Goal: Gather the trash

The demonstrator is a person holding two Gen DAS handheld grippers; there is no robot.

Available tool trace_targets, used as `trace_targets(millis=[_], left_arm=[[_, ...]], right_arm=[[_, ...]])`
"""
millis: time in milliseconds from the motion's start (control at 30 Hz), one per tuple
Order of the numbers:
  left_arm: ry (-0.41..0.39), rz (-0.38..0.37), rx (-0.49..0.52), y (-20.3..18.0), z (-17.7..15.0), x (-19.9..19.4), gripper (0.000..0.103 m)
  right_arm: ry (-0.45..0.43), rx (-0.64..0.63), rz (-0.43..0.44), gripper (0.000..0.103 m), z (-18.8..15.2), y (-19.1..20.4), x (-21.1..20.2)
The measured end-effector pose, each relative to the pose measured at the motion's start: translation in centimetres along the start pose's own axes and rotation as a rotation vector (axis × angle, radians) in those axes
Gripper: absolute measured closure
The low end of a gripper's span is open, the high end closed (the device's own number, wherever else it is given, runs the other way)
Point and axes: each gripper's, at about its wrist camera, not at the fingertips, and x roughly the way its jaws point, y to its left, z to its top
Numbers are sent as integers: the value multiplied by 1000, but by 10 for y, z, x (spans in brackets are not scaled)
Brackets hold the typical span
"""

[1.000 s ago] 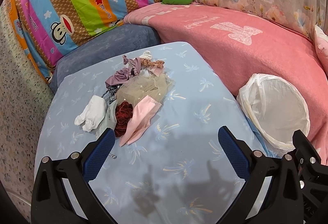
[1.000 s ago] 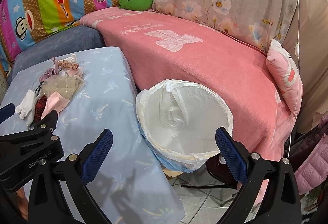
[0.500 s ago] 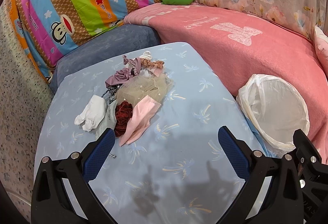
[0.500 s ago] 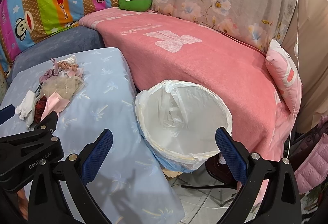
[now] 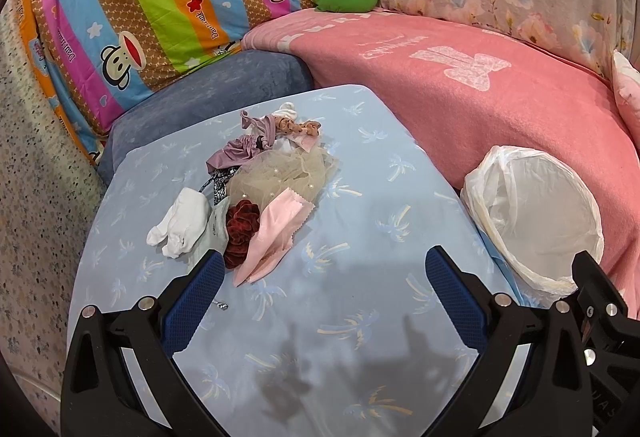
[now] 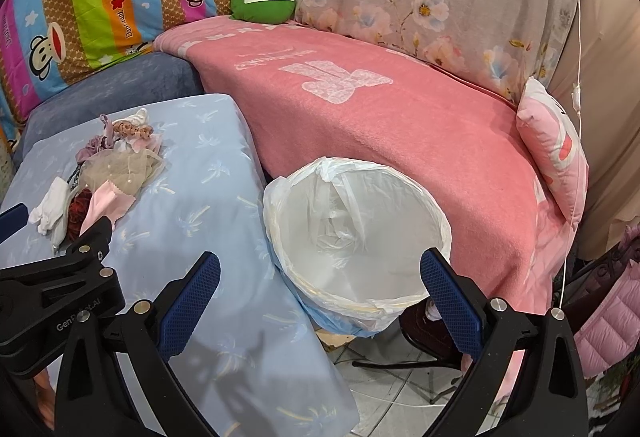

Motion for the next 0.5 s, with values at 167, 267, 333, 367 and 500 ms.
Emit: trace_targets(millis=[167,267,333,367,500], left_arm=[[-2,0,-2,0,0,0,7],[-3,0,-2,0,0,0,7],[-4,0,-1,0,0,0,7],[-5,-1,-1,-1,1,0,7],[-5,-5,10,-1,1,1,7]], right_arm=[[-1,1,0,6,0,0,0],[-2,0,0,6,0,0,0],[-1,0,0,6,0,0,0],[-1,0,0,6,0,-1,0],[-2,2,-1,6,0,0,0]])
